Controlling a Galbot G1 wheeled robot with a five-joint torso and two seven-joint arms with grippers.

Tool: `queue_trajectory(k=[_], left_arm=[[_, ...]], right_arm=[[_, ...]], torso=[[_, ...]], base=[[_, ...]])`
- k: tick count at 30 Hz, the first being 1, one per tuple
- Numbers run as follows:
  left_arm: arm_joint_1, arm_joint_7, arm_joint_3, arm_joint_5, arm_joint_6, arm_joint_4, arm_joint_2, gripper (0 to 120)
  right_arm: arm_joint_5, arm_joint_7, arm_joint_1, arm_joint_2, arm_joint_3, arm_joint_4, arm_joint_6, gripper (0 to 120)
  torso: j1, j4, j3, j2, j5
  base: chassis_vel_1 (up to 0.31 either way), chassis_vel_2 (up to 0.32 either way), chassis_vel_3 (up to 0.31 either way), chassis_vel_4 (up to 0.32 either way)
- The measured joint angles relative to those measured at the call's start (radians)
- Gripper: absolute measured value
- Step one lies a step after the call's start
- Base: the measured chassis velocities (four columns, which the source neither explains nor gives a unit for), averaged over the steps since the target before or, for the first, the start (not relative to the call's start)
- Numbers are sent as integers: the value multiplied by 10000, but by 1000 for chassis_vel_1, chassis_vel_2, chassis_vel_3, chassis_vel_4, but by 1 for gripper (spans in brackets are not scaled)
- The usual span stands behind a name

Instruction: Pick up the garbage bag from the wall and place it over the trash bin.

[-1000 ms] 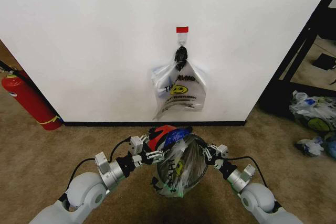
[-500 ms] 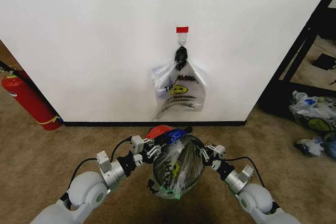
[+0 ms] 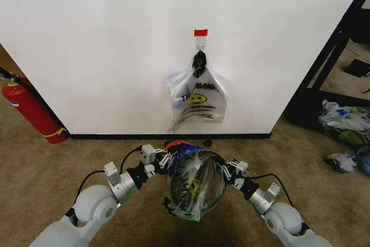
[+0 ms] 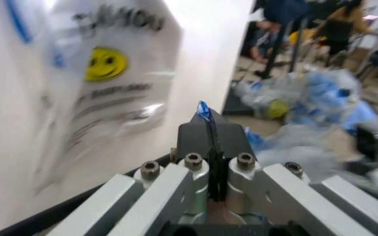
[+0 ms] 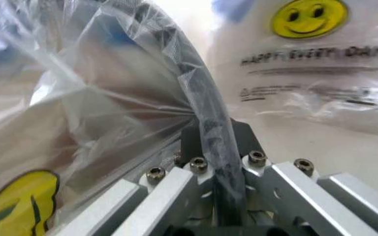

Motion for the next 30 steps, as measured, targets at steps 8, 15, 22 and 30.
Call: queue_trajectory(k=[8,15,22,30], left_arm=[[-914,-214,236,265,341,1342,-178,0],[-1310,-254,365,400,267,1982,-276,0],[-1013,-1539,494,380,-300,1782,-292,11],[-543,-5131,357,480,49,2045,-500,39]], right_arm=[[546,-1304,59,7,262,-212,127,0],[974,-1423,115,33,157,-206,71,0],[1063,-591,45,133,-126,-216,-41,0],[1923,3010,-209,185,-947,385,-1076,0]], torso=[[0,0,0,0,2],[0,-1,0,0,0],[0,0,-1,0,0],[-1,2,0,0,4]], base=[[0,0,0,0],[0,0,0,0],[0,0,0,0],[0,0,0,0]])
